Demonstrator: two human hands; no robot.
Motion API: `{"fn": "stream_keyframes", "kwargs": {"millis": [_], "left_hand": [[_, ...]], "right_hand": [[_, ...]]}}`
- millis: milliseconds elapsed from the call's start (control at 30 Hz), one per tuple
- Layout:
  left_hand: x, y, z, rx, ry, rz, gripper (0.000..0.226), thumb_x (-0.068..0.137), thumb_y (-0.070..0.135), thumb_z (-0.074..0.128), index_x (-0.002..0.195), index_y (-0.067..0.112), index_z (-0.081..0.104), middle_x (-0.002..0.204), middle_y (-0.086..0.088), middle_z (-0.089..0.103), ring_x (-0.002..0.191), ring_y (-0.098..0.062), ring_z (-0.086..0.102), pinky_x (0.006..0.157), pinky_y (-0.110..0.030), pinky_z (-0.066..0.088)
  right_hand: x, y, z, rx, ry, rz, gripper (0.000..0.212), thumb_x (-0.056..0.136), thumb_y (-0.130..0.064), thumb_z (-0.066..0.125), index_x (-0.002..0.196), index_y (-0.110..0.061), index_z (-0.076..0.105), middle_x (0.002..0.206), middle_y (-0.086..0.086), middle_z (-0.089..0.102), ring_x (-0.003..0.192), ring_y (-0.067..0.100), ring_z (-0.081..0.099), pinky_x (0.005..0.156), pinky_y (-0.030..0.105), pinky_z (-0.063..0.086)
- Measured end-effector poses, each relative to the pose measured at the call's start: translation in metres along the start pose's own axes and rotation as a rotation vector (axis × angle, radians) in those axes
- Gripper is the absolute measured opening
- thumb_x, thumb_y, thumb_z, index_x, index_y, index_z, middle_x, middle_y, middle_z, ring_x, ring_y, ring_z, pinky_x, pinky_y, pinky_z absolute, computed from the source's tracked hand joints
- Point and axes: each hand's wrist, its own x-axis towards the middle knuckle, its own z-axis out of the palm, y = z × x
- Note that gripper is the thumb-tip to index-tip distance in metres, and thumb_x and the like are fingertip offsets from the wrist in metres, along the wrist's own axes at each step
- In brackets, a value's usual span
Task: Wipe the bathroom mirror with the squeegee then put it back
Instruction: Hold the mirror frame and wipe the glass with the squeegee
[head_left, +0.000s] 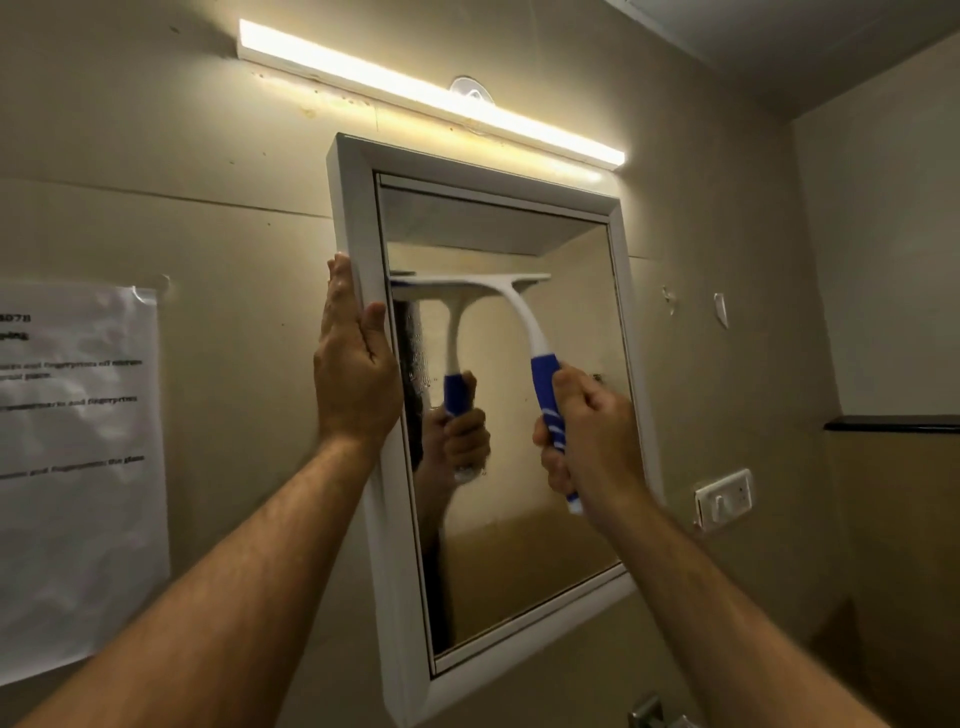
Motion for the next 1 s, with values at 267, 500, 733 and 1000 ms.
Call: {"fn": "stream_keyframes", "kwargs": {"millis": [267, 500, 733, 1000], "left_hand": [[-0.004, -0.001, 0.003, 0.035, 0.06, 0.005, 0.05, 0.107, 0.027, 0.035, 0.154, 0.019, 0.022, 0.158, 0.002, 0.028, 0.143, -0.014, 0.029, 0.112, -0.026, 0.029], [-0.008, 0.001, 0.003, 0.047, 0.083, 0.006, 0.048, 0.107, 0.028, 0.035, 0.153, 0.018, 0.025, 0.157, 0.0, 0.031, 0.142, -0.015, 0.033, 0.111, -0.026, 0.03], [-0.009, 0.0, 0.002, 0.066, 0.087, 0.007, 0.048, 0.107, 0.029, 0.035, 0.153, 0.019, 0.027, 0.156, 0.0, 0.034, 0.14, -0.016, 0.036, 0.109, -0.024, 0.031], [-0.009, 0.0, 0.002, 0.073, 0.1, 0.009, 0.048, 0.107, 0.03, 0.035, 0.152, 0.019, 0.028, 0.155, 0.0, 0.036, 0.139, -0.015, 0.037, 0.108, -0.021, 0.031]], "right_hand": [[0.02, -0.027, 0.011, 0.026, -0.011, -0.144, 0.035, 0.102, -0.032, 0.042, 0.134, -0.031, 0.054, 0.077, 0.01, 0.062, 0.044, 0.009, 0.046, 0.038, 0.02, 0.038], [-0.009, 0.002, 0.0, -0.009, -0.029, -0.086, 0.038, 0.101, -0.032, 0.041, 0.138, -0.037, 0.051, 0.082, 0.012, 0.062, 0.047, 0.012, 0.045, 0.038, 0.019, 0.039], [-0.001, -0.016, 0.0, 0.005, -0.056, -0.153, 0.039, 0.102, -0.031, 0.04, 0.139, -0.042, 0.048, 0.085, 0.012, 0.063, 0.047, 0.012, 0.044, 0.04, 0.022, 0.04], [-0.013, 0.005, -0.009, -0.012, -0.066, -0.075, 0.037, 0.101, -0.032, 0.041, 0.134, -0.044, 0.053, 0.086, 0.014, 0.061, 0.047, 0.012, 0.043, 0.041, 0.022, 0.041]]}}
